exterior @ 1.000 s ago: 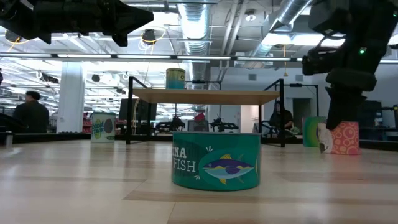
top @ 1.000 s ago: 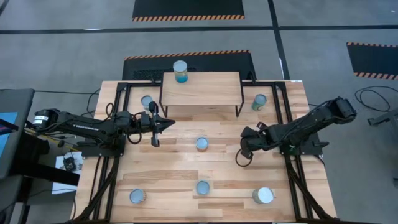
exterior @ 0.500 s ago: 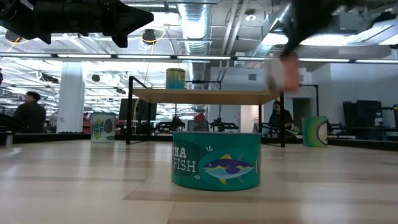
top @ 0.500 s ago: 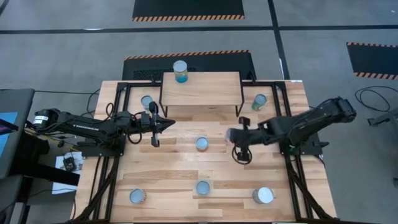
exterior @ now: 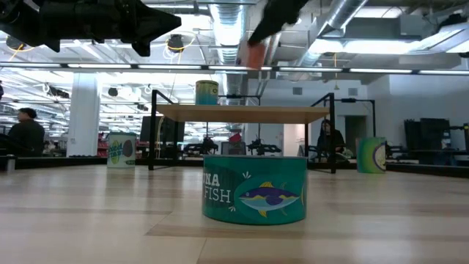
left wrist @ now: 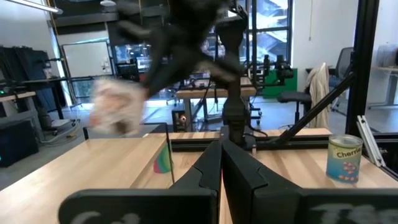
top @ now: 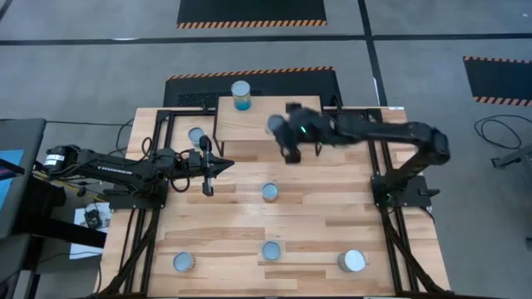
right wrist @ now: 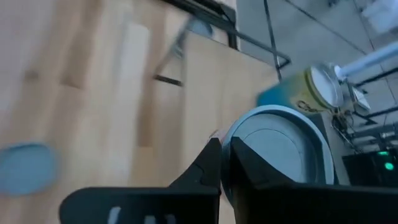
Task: Pick and place cans onto a shelf
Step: Put the canned meatballs on the shelf
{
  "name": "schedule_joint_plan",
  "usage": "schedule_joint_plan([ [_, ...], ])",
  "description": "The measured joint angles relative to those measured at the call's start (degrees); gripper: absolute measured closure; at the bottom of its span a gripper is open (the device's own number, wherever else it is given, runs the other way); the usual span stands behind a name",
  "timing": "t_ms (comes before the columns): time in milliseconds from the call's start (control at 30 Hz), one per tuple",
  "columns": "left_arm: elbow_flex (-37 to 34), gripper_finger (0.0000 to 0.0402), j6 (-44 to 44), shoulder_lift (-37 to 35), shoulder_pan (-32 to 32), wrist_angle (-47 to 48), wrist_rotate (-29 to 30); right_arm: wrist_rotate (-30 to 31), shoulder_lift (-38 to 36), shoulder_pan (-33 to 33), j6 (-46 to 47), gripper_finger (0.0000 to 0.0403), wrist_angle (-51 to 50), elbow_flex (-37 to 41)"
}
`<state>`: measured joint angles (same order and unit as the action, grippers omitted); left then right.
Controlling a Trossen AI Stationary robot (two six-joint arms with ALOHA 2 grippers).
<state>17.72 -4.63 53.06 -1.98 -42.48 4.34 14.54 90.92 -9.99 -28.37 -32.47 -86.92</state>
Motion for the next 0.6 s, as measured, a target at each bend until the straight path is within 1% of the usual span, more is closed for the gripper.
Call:
schedule_joint_plan([
  [67,0.0,0.0400,-0.1,0.0,0.0,0.3,0.0,-2.7,3.4,-3.8,-2.8,0.0380,0.4,-1.8],
  [167,0.0,0.0400,-0.4,0.0,0.0,0.6,0.1,-4.2,8.1,-8.5,-7.4,0.0383,0.9,-4.1],
  [233,0.0,0.0400,-0.4,0.0,0.0,0.6,0.1,-4.5,10.9,-11.2,-8.9,0.0383,1.6,-6.0],
  [300,0.0,0.0400,-0.4,0.0,0.0,0.6,0.1,-6.1,13.4,-13.3,-9.3,0.0381,1.6,-8.0],
  [400,0.0,0.0400,-0.5,0.0,0.0,0.6,0.2,-9.6,16.4,-15.7,-9.3,0.0380,1.5,-11.1],
  [500,0.0,0.0400,-0.4,0.0,0.0,0.6,0.2,-10.6,18.1,-17.1,-9.3,0.0382,1.3,-13.1],
  [600,0.0,0.0400,-0.4,0.0,0.0,0.6,0.2,-12.8,18.3,-17.9,-9.2,0.0382,0.2,-13.3],
])
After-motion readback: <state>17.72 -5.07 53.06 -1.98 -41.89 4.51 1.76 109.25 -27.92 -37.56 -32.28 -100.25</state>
